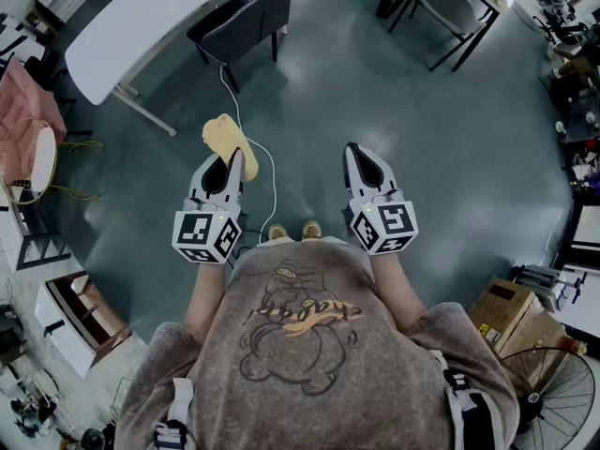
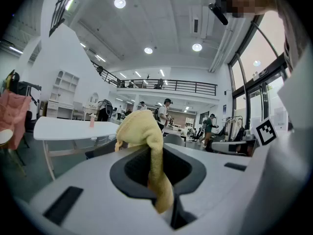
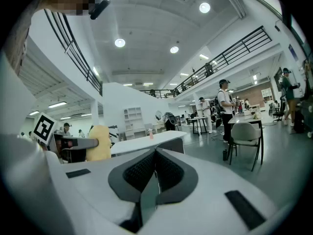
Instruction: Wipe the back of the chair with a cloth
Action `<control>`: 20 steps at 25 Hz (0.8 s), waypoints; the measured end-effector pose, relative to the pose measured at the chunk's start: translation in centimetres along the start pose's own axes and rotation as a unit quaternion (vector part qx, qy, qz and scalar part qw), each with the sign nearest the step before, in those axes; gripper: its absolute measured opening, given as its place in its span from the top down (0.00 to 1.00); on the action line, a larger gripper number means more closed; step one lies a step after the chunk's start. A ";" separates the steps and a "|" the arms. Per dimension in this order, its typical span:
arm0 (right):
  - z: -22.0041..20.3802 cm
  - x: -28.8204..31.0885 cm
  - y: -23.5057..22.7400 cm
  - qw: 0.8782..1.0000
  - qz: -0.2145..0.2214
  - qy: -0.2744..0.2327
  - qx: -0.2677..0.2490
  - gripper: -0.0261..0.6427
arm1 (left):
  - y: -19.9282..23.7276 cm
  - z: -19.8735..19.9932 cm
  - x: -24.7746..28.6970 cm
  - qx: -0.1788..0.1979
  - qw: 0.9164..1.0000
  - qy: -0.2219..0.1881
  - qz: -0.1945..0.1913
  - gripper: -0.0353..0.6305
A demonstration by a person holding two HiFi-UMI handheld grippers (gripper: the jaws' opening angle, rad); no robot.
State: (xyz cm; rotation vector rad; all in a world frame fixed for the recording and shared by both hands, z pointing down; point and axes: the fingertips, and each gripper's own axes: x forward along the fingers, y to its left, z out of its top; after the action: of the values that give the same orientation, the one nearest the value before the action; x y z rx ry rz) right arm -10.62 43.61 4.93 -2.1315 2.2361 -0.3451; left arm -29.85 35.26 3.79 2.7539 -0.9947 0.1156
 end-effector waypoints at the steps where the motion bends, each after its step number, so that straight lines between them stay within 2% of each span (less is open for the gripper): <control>1: -0.1 0.2 0.0 1.000 0.002 0.000 0.000 0.92 | 0.1 0.0 0.1 -0.001 1.000 0.000 0.000 0.87; 9: -0.1 1.1 0.3 1.000 0.010 -0.008 0.012 0.92 | 1.4 0.2 0.7 0.002 1.000 -0.002 0.012 0.87; 20: -2.3 2.3 0.1 0.999 -0.030 0.000 0.016 0.92 | 4.9 0.2 2.4 0.001 1.000 -0.008 -0.004 0.87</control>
State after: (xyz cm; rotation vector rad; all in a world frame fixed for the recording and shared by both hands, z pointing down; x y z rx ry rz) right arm -11.22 41.69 7.42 -2.1857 2.1554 -0.3790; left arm -31.14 30.04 4.80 2.7636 -0.9885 0.0942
